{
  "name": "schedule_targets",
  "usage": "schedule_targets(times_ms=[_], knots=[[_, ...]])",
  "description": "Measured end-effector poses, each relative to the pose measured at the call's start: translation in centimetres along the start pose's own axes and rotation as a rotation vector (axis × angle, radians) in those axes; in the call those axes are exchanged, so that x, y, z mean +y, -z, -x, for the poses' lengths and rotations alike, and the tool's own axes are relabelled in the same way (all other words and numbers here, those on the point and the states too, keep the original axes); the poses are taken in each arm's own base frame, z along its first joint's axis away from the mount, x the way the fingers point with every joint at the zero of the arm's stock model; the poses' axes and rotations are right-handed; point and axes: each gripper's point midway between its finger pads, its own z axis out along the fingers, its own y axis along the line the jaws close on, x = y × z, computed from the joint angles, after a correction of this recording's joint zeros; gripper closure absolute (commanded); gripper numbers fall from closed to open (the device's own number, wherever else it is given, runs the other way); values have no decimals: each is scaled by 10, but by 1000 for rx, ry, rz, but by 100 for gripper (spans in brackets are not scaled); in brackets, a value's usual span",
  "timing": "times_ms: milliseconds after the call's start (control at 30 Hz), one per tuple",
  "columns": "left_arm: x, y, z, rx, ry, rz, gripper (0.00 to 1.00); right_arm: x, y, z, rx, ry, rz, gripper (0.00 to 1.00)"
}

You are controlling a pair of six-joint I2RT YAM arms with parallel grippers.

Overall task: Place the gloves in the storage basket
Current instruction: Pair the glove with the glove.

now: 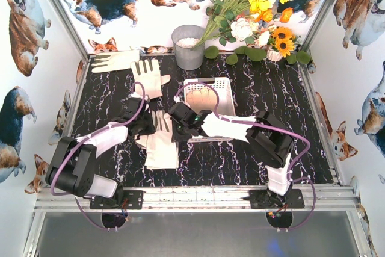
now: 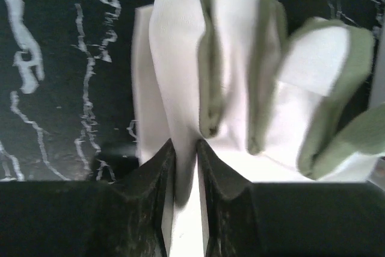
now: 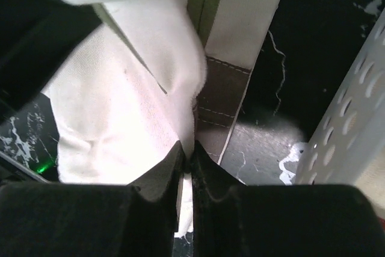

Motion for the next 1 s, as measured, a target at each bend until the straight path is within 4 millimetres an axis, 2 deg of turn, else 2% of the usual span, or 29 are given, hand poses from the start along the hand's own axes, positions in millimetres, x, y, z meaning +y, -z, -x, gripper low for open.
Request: schedule_targets(times_ms=[167,333,433,567,700,767,867,1000], knots=[[18,0,7,-29,1,64,67,-13,2,-11,41,7,-53,67],[23,10,17,-73,-13,91,45,-20,7,-15,58,21,-82,58],[21,24,25,-107,-20,90,41,-19,12,-13,50,26,-83,56],[17,44,34,-150,-23,76,47,-15,23,-8,35,31,-71,53],[5,58,43,-189,-21,20,58,-12,32,1,12,21,-48,53],[1,59,41,-180,-19,-6,63,-15,33,6,2,7,-44,53],[-2,55,35,-155,-13,-23,70,-30,32,8,5,-21,-62,53],[2,43,15,-86,3,-24,79,-46,31,10,0,-38,-96,54]])
